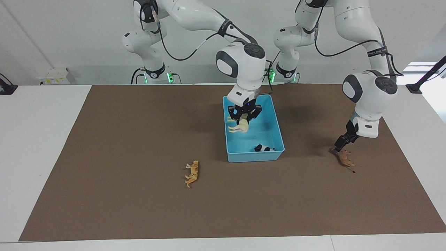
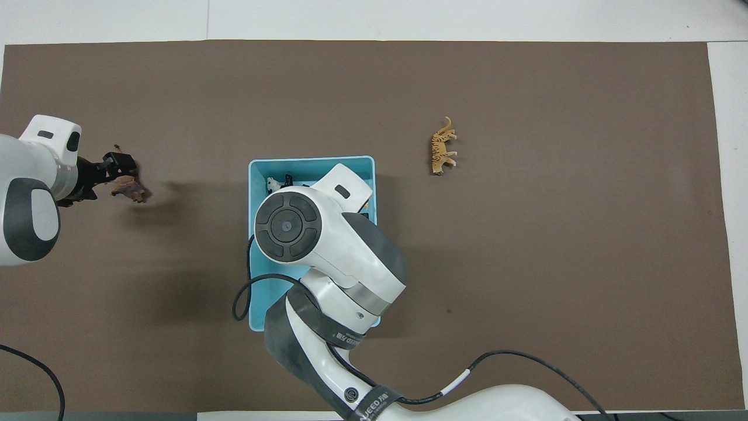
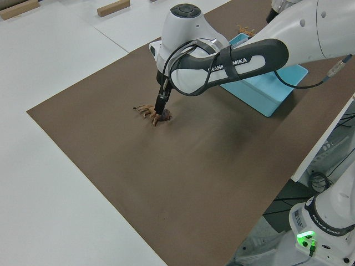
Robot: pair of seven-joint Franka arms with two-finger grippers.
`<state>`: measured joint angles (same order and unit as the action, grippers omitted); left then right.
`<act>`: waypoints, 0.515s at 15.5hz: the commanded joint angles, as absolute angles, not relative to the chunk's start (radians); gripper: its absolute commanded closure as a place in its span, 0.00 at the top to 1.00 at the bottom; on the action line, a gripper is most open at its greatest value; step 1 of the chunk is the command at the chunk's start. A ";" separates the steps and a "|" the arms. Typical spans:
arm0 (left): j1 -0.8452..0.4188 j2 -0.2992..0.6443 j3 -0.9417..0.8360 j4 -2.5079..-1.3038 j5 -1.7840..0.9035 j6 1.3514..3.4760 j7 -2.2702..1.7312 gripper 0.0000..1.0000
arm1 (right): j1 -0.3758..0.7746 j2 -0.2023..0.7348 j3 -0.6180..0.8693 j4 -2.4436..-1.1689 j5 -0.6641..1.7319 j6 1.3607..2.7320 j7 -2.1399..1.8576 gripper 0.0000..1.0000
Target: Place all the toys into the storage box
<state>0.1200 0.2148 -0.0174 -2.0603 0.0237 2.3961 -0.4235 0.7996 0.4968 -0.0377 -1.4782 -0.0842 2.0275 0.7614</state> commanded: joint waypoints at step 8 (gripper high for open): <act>0.135 0.285 -0.028 -2.097 0.035 2.511 -0.684 1.00 | 0.757 0.503 -0.072 -1.335 -0.098 1.869 0.914 1.00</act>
<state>0.1252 0.2847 -0.0249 -2.0745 0.0240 2.4744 -0.6637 0.7979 0.5167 -0.0611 -1.3934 -0.0852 1.9390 0.9046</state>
